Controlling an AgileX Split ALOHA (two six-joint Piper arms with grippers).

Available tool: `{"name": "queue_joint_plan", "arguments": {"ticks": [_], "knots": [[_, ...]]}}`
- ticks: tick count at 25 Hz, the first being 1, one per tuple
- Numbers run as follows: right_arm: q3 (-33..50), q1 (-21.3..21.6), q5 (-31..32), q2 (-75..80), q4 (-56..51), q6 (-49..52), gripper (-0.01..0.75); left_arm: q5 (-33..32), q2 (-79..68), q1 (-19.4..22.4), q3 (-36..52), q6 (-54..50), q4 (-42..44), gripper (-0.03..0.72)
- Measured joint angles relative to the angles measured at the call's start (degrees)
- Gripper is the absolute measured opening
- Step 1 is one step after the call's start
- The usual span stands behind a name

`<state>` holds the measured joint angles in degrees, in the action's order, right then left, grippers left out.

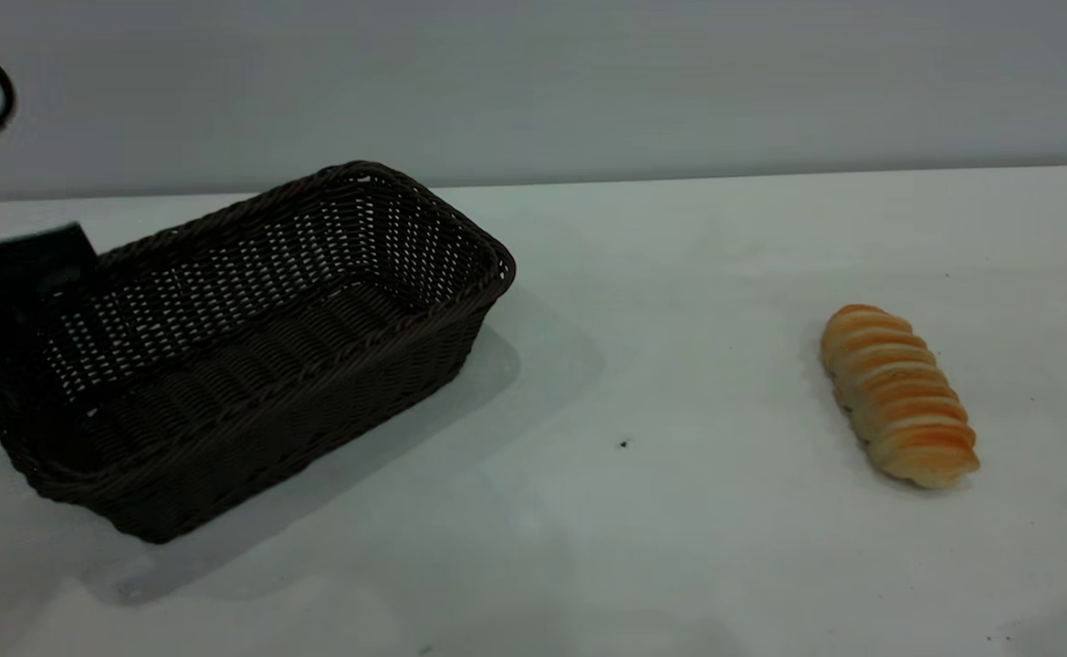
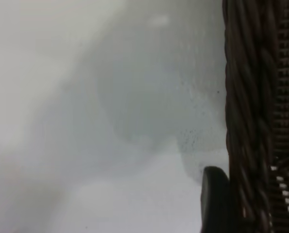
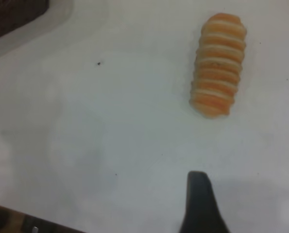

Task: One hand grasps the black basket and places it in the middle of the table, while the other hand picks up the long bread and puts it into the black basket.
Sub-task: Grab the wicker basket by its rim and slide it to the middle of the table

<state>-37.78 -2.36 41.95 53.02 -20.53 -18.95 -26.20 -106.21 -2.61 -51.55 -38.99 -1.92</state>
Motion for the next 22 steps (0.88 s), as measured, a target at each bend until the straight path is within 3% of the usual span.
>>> {"name": "queue_joint_plan", "arguments": {"ticks": [7, 10, 13, 18, 22], "knots": [[0.0, 0.0, 0.0, 0.0, 0.17, 0.0, 0.491, 4.95, -6.47, -0.03, -0.29, 0.4, -0.07, 0.409], [0.0, 0.0, 0.0, 0.0, 0.36, 0.0, 0.491, 8.21, -9.6, -0.03, -0.29, 0.4, -0.51, 0.316], [0.0, 0.0, 0.0, 0.0, 0.62, 0.0, 0.491, 10.11, -10.0, 0.04, -0.4, 0.18, -2.82, 0.159], [0.0, 0.0, 0.0, 0.0, 1.14, 0.0, 0.491, 9.32, -7.14, -0.01, -0.65, 2.39, -4.44, 0.15], [0.0, 0.0, 0.0, 0.0, 1.34, 0.0, 0.491, 7.19, -0.9, -0.56, -1.04, 11.48, -5.77, 0.145]]}}
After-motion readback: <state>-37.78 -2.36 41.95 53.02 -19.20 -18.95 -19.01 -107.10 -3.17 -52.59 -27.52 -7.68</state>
